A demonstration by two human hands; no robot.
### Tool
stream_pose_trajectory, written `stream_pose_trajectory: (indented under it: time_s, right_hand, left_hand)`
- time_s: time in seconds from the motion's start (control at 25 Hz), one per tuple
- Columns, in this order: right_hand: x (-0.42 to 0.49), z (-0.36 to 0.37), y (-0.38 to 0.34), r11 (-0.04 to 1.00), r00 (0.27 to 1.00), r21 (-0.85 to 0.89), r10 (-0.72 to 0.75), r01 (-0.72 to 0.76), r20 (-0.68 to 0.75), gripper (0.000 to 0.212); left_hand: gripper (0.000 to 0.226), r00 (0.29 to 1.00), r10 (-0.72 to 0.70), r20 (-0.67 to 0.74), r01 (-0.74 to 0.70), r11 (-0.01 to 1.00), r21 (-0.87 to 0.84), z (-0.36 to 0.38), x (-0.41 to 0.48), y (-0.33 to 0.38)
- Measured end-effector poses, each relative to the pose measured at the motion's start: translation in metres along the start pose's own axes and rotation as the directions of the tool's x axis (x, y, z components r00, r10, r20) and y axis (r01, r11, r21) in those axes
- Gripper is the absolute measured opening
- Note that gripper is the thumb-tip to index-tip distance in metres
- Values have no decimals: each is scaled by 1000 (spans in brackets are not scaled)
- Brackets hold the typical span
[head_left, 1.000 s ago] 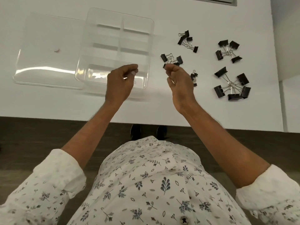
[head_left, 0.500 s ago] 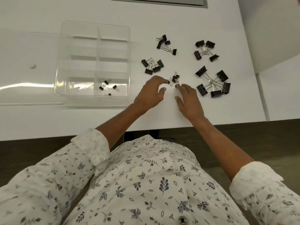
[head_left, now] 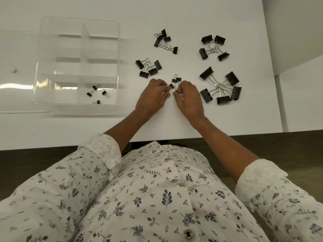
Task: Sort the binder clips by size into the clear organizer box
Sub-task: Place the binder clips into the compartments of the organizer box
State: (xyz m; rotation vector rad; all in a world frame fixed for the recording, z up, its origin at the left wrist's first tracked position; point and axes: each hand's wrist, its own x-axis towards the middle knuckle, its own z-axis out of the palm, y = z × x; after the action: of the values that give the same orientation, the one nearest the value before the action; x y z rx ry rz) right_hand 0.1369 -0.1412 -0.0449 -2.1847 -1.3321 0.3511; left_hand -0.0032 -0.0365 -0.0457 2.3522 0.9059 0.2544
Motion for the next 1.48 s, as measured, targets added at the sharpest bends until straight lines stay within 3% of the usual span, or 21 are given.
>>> stream_pose_trajectory:
  time_s: [0.16, 0.32, 0.56, 1.04, 1.2, 1.4, 1.48]
  right_hand:
    - [3, -7, 8, 996, 999, 75, -37, 37, -4, 17]
    - [24, -16, 10, 995, 998, 72, -64, 64, 5, 37]
    - [19, -6, 4, 965, 932, -3, -251, 261, 263, 41]
    - [15, -4, -4, 936, 882, -37, -317, 351, 350, 41]
    - [15, -2, -10, 916, 856, -53, -351, 399, 379, 29]
    - [9, -2, -19, 946, 884, -29, -291, 323, 365, 13]
    - [4, -2, -20, 984, 924, 50, -176, 169, 339, 11]
  left_hand:
    - [17, 995, -85, -59, 84, 996, -29, -2, -3, 3]
    - [24, 979, -170, -111, 155, 978, -137, 2, -6, 3]
    - [39, 940, -320, -116, 226, 842, -489, -5, -19, -2]
    - [19, 919, -346, -189, 231, 861, -454, -11, -62, -19]
    - [19, 915, -363, -176, 246, 848, -469, -13, -68, -21]
    - [20, 913, -387, -128, 273, 814, -512, -16, -72, -21]
    - [20, 899, -428, -95, 307, 768, -562, -19, -72, -21]
